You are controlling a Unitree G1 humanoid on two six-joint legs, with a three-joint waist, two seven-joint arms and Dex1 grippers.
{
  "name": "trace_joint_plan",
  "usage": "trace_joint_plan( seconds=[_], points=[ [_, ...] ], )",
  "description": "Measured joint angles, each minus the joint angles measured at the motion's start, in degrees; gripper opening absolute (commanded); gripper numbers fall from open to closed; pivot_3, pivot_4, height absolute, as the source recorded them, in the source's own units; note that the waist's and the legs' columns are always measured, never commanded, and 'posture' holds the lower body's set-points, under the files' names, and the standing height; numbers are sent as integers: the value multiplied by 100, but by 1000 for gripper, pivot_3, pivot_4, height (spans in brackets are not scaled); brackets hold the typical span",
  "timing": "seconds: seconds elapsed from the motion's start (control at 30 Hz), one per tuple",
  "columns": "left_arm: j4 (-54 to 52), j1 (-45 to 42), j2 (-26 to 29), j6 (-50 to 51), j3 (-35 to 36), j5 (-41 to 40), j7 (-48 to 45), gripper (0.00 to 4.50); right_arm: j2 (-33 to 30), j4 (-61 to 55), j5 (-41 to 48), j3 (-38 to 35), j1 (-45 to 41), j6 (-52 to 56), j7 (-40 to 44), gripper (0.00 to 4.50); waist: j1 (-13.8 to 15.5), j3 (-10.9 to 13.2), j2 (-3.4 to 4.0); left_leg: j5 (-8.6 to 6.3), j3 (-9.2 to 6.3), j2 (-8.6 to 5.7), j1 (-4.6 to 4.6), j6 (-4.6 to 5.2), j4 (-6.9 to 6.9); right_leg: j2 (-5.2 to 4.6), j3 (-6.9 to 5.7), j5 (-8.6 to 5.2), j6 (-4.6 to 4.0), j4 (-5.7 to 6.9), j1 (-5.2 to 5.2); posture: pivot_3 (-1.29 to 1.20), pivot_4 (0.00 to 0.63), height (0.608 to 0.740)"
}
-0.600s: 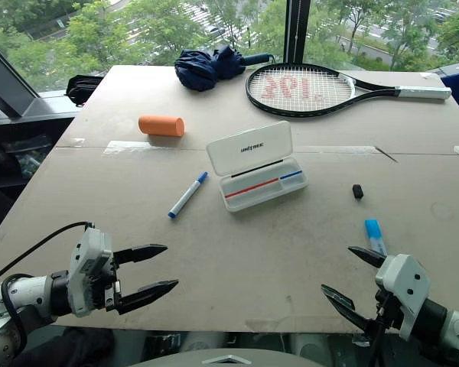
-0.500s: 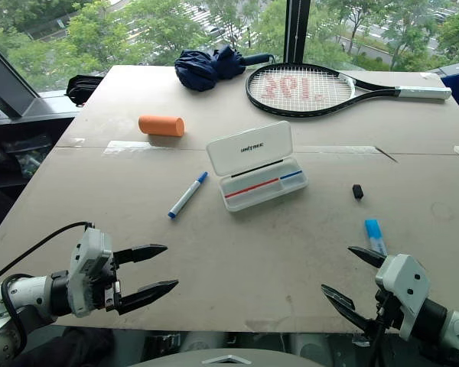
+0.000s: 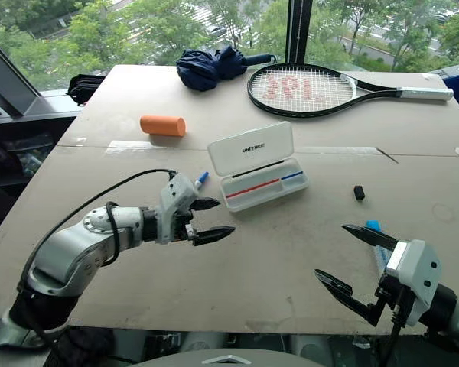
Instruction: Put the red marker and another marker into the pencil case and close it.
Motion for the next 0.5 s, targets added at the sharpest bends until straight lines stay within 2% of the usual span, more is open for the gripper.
trace_joint_plan(
  seconds=[0.1, 0.23, 0.33, 0.5],
  points=[
    [419, -497, -360, 147, -366, 227, 124, 4462, -83, 66, 256, -452, 111, -33, 246, 4500, -12, 0, 0, 0, 0, 1, 2, 0, -1, 2, 2, 0, 0, 2, -1, 0, 150, 730],
    [823, -868, -525, 148, -680, 501, 159, 4462, -94, 270, 339, -711, 165, -177, 488, 4500, -3, 0, 0, 0, 0, 2, 3, 0, -1, 3, 2, 0, 0, 1, 0, 0, 150, 730],
    [1092, -1067, -653, 20, -922, 793, 162, 3392, -82, 442, 290, -720, 181, -296, 613, 4500, 1, -3, 2, 0, 1, -1, 6, 0, 0, 1, 3, 0, 0, 1, 5, 0, 150, 730],
    [1443, -1136, -832, -315, -1236, 1181, 56, 1227, -55, 548, 151, -715, 176, -484, 657, 4500, -18, -4, 3, 0, 1, 3, 10, 0, -2, 5, 4, 0, -1, 2, 4, 0, 150, 730]
  ],
)
